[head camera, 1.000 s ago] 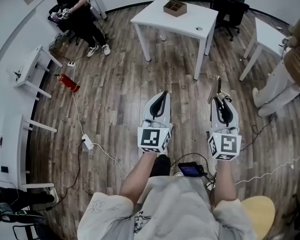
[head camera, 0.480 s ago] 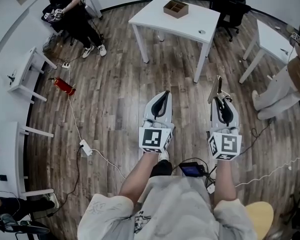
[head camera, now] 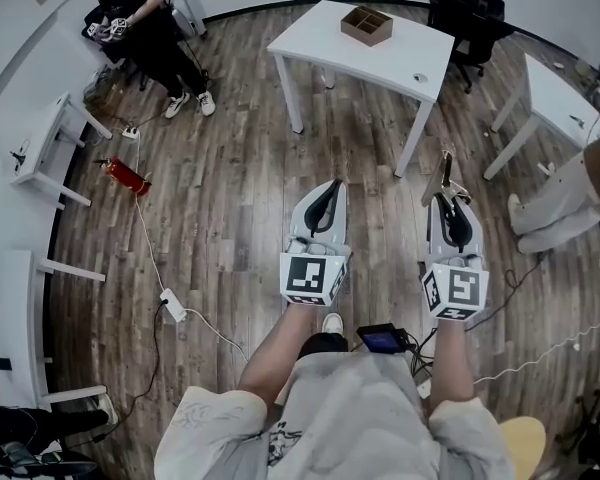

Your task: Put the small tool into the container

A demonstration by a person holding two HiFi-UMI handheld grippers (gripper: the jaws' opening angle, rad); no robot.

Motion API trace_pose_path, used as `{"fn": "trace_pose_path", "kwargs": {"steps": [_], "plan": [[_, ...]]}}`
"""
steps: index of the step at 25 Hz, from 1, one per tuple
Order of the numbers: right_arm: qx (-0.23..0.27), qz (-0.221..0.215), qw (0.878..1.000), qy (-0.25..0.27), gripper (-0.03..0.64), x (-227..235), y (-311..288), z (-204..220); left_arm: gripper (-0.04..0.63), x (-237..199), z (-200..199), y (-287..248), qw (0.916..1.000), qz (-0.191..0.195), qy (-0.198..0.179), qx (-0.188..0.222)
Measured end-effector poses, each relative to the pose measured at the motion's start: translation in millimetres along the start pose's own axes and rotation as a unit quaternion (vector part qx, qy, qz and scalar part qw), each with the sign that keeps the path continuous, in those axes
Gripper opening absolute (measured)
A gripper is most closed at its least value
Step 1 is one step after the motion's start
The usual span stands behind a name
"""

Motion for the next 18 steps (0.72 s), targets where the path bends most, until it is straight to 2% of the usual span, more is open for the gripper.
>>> {"fn": "trace_pose_path", "kwargs": {"steps": [3, 7, 14, 18], "plan": [[0.001, 0.002, 1.0, 0.005, 0.094, -34, -34, -11, 0.017, -50, -2, -5, 1.0, -0.001, 0.0, 0.003], [0.006, 0.001, 1.0, 0.009, 0.094, -52, -66, -19, 0.015, -83, -2, -19, 1.0, -0.002, 0.001, 0.005], [0.013, -0.002, 1.0, 0.014, 0.094, -62, -101, -21, 0.015, -112, 7, -37, 0.9999, -0.004, 0.002, 0.009], [0.017, -0.009, 1.0, 0.012, 0.094, -34, -142, -25, 0.015, -114, 7, -84, 0.9999, -0.012, -0.001, 0.008]]}}
Point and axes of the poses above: the fingertips, and each gripper's own axes: y backward along the fingers, x to its right, z out of its underside, the point moved 3 cm from there along y, backward along the fingers, and after that the axes turned 12 degrees about -x, right-handed, at the moved point
